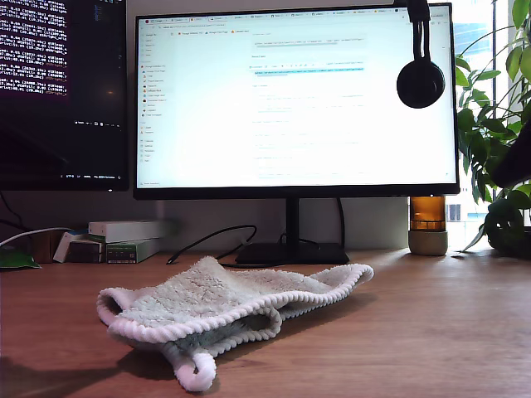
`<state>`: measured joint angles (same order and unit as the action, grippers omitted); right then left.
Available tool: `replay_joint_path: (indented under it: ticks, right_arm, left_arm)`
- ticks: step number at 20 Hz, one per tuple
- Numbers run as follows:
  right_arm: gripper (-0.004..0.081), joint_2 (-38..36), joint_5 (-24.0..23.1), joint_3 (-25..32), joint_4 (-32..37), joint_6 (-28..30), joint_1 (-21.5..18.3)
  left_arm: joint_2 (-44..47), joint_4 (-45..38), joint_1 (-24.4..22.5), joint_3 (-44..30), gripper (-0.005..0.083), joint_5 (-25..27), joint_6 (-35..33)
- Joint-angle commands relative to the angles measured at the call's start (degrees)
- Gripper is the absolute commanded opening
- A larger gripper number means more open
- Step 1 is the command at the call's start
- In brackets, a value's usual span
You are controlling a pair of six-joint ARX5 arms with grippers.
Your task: Fold the tea towel to a neat square and place it to the right
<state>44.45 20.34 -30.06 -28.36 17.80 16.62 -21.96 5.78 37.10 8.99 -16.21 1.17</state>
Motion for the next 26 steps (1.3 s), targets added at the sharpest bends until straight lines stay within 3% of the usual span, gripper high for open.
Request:
replay_joint_path:
  ticks: [1,5,9,11,14,15,18,22,26]
  right_arm:
    - [-0.0012,1.7,0.7,-1.4,0.2,0.6,0.3]
    - [-0.0012,4.4,5.0,-2.4,1.0,4.9,0.3]
    - [-0.0012,5.7,6.7,-2.4,1.1,6.5,0.3]
    - [-0.0012,5.6,6.7,-2.4,1.7,6.5,0.3]
    - [-0.0012,5.6,6.7,-2.4,2.1,6.5,0.3]
    - [-0.0012,5.6,6.7,-2.4,2.3,6.4,0.3]
    - [-0.0012,5.6,6.7,-2.4,3.0,6.4,0.3]
    - [-0.0012,5.6,6.7,-2.4,4.3,6.4,0.3]
    - [-0.0012,5.6,6.2,-2.4,5.4,6.4,0.2]
  left_arm:
    - [-2.5,-0.2,1.6,4.7,-0.0024,2.3,-3.6]
    - [-11.8,10.6,6.6,14.6,-0.0024,7.8,-22.4]
    - [-20.2,20.7,11.8,19.3,-0.0022,7.7,-39.5]
    - [-22.5,22.5,13.2,19.3,0.009,7.7,-41.0]
    - [-25.1,21.7,13.3,19.3,0.0496,7.7,-44.2]
    - [-26.2,21.1,13.3,19.3,0.056,7.6,-44.8]
    - [-30.6,21.2,13.3,19.3,0.0572,8.0,-44.7]
    - [-34.0,14.0,13.7,19.3,0.0572,12.4,-46.5]
    - [-40.0,13.4,14.0,19.3,0.0571,14.4,-52.6]
